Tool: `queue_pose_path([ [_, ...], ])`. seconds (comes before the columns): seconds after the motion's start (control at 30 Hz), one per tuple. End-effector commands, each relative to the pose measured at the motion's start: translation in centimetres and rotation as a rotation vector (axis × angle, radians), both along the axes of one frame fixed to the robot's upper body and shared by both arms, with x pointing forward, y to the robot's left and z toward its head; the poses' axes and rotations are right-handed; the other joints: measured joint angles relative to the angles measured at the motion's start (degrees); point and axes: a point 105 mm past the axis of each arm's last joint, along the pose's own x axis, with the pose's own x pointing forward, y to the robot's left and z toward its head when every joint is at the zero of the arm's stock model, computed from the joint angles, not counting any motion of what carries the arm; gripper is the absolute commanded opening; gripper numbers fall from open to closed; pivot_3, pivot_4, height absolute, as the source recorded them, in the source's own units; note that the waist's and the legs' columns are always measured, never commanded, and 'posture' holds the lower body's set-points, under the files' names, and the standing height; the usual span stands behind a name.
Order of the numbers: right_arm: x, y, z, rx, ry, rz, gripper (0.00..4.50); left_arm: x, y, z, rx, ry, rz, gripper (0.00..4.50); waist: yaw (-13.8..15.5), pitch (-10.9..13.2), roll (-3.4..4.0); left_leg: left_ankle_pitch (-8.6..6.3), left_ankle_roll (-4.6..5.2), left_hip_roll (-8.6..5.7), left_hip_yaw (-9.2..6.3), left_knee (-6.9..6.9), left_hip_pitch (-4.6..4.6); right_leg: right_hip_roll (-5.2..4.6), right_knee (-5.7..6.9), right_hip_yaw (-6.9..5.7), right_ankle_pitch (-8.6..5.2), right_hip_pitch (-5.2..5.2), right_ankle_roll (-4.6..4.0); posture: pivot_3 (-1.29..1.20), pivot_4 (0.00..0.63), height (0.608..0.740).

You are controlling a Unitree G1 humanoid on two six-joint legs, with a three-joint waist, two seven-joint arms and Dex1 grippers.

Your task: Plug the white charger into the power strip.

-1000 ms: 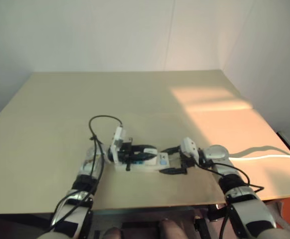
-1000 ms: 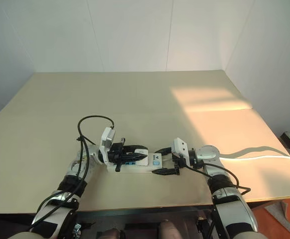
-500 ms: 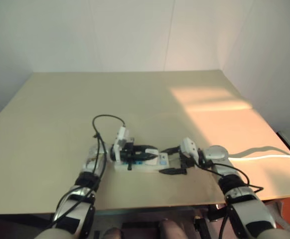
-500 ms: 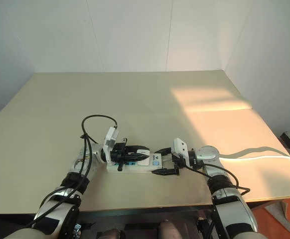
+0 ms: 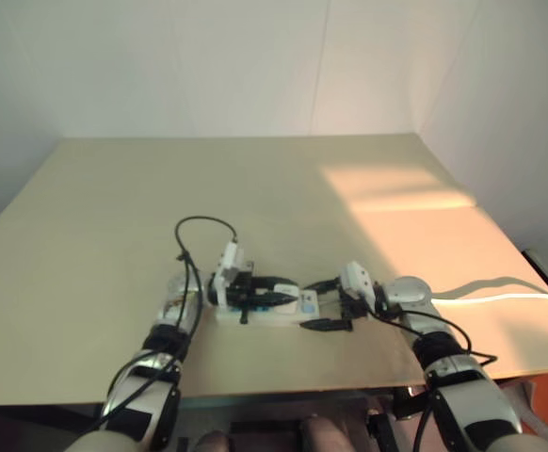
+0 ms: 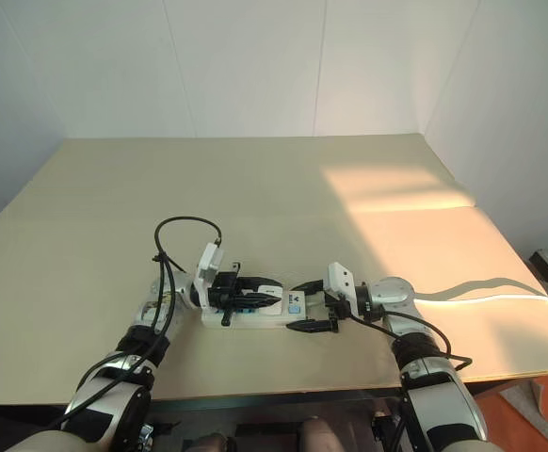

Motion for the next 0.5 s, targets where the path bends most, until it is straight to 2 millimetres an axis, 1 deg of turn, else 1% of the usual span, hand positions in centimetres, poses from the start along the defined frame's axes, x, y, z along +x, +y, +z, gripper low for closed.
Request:
queue_pose_path([
  [0.03, -0.4, 0.4, -0.3, -0.011, -0.005, 0.021, 3.43, -0.6, 1.7, -3.0, 0.089, 0.066, 0.036, 1.02, -0.04, -0.04, 0.02, 0.00, 0.00, 0.01, 0.00, 0.00, 0.01, 0.01, 0.00, 0.00, 0.00, 0.01, 0.00, 0.00, 0.150, 0.740],
  [0.2, -0.4, 0.5, -0.3, -0.007, -0.007, 0.019, 3.43, -0.7, 2.8, -3.4, 0.100, 0.065, 0.066, 1.02, -0.40, -0.10, 0.07, 0.00, 0.00, 0.04, 0.02, -0.06, 0.26, 0.06, 0.00, 0.03, -0.04, 0.25, 0.02, 0.00, 0.150, 0.740],
  [0.33, -0.4, 0.7, -0.3, -0.005, -0.013, 0.017, 3.43, -0.5, 3.4, -4.5, 0.160, 0.065, 0.091, 1.02, -0.73, -0.13, 0.09, -0.01, 0.01, 0.06, 0.03, -0.13, 0.51, 0.09, 0.00, 0.05, -0.08, 0.39, 0.02, 0.00, 0.150, 0.740],
  [0.5, -0.3, 0.7, -0.3, -0.004, -0.014, 0.015, 3.43, -0.3, 3.5, -4.7, 0.156, 0.083, 0.104, 1.02, -0.82, -0.26, 0.10, -0.01, 0.01, 0.05, 0.03, -0.15, 0.63, 0.10, 0.00, 0.07, -0.11, 0.50, 0.03, 0.00, 0.150, 0.740],
])
